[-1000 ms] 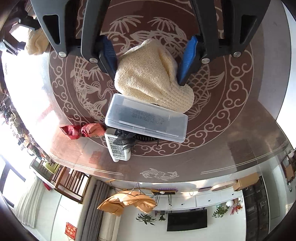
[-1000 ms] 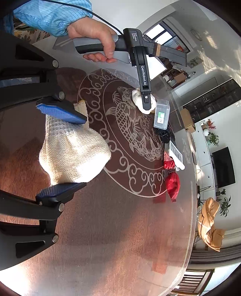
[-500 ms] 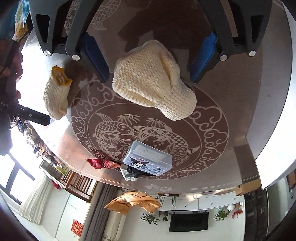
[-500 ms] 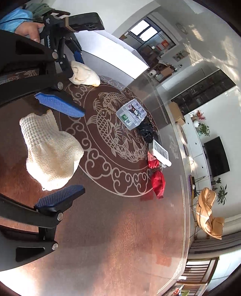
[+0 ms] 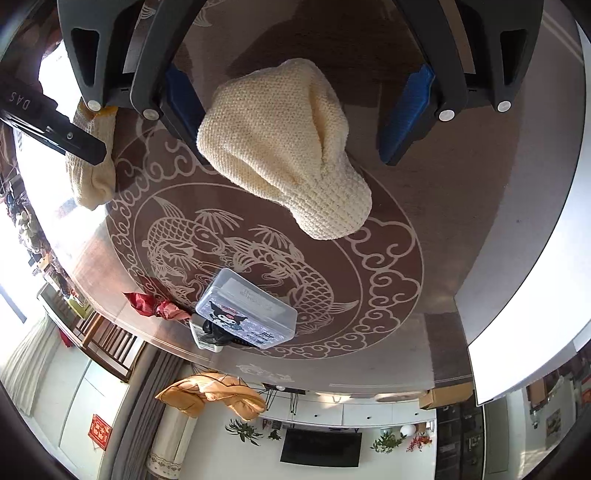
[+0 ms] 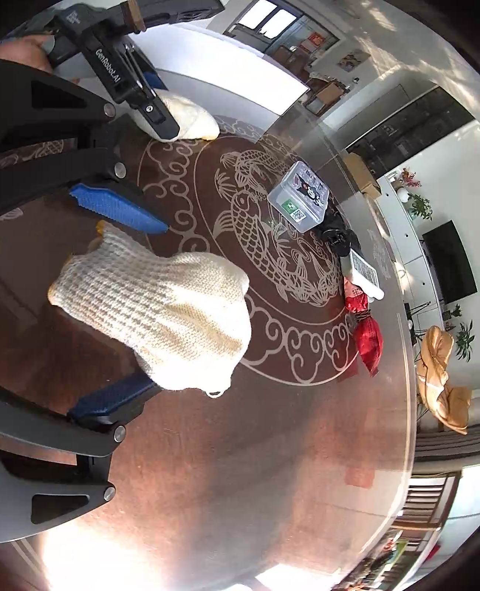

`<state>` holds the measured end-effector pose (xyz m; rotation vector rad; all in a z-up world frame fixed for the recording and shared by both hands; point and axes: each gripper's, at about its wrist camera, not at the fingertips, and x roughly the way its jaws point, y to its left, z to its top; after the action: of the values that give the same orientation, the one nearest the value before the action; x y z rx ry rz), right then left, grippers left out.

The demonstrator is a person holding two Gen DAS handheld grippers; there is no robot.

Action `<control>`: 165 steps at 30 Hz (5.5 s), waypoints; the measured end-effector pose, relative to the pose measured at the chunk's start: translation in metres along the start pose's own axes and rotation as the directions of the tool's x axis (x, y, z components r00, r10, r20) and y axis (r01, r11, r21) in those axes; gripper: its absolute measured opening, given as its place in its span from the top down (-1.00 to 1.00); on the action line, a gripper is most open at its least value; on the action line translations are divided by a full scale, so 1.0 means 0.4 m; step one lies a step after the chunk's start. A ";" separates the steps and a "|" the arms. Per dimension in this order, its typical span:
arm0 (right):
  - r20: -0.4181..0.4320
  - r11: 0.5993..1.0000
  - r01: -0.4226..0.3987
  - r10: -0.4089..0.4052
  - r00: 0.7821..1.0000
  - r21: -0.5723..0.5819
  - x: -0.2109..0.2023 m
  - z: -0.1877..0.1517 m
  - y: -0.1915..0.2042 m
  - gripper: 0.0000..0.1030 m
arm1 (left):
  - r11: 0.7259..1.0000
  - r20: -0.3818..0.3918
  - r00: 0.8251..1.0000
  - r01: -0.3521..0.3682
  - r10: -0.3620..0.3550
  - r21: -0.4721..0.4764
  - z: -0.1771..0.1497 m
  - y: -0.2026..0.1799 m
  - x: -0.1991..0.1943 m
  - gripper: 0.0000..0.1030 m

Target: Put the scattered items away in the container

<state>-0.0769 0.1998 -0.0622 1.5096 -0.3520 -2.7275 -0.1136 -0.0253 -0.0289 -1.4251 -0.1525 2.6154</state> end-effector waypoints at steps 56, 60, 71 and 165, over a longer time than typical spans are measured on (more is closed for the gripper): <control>-0.104 0.578 -0.445 0.526 0.844 -0.685 -0.105 0.116 1.154 0.38 | 0.932 0.199 0.943 -0.198 0.265 -0.305 0.127 0.816 -0.554 0.01; -0.149 0.574 -0.434 0.476 0.867 -0.695 -0.015 0.141 1.262 0.38 | 0.919 0.122 0.956 -0.213 0.266 -0.331 0.163 0.890 -0.469 0.01; -0.196 0.616 -0.437 0.419 0.886 -0.655 0.123 0.181 1.318 -0.36 | 0.866 0.020 0.951 -0.272 0.309 -0.418 0.164 0.977 -0.331 -0.74; 0.101 0.972 0.093 -0.073 0.992 -0.216 0.044 -0.045 0.025 -0.52 | 0.984 0.056 0.990 0.120 -0.128 0.134 -0.051 -0.085 -0.006 -1.00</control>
<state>-0.0722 0.1848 -0.0842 1.3755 0.0164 -2.7930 -0.0919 0.0080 -0.0322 -1.2481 -0.0742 2.5213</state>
